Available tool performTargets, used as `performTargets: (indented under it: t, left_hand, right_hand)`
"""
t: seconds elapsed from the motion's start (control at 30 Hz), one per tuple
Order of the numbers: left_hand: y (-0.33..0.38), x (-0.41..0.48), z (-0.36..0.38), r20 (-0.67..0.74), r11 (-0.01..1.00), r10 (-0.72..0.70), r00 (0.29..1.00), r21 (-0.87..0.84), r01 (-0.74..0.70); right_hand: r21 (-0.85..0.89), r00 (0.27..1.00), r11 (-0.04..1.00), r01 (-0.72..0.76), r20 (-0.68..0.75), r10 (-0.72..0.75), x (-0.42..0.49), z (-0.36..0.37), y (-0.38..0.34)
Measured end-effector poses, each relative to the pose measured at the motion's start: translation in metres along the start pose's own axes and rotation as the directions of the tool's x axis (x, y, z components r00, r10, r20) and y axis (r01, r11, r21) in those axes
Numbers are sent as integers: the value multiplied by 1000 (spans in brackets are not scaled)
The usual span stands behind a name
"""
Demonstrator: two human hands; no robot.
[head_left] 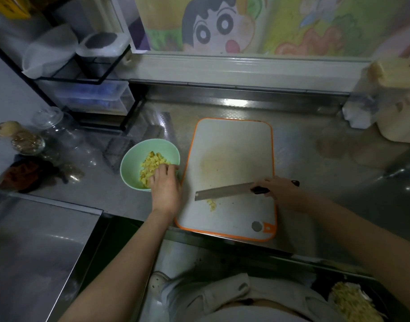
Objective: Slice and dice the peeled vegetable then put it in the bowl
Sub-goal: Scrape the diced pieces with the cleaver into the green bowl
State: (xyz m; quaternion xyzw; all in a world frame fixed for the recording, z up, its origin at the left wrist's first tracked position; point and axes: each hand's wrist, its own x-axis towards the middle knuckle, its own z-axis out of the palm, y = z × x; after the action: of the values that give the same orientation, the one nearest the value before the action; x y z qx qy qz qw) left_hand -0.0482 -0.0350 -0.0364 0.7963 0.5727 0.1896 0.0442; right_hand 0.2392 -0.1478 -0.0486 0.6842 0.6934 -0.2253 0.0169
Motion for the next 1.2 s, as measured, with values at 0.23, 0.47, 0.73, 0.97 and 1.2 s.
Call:
performTargets:
  t: [0.23,0.47,0.73,0.97,1.2]
  left_hand:
    - [11,-25,14,89,970,217,972,-130,-204]
    - [13,-42,45,298,960,33,954,-274,53]
    - [16,-49,51,305,955,39,952,-293,54]
    - [31,-57,58,363,917,109,925,-396,47]
    - [39,-56,50,226,822,281,933,-558,-112]
  right_hand:
    - [340,882,894,-293,-264,390,-33,22,8]
    - [426,903,848,-316,-138,406,-45,56,-58]
    - [540,929,803,-252,-96,357,-38,63,-104]
    - [566,838,750,-342,-179,516,-46,52,-84]
    - [494,910,800,-340,-43,413,-43,61,-121]
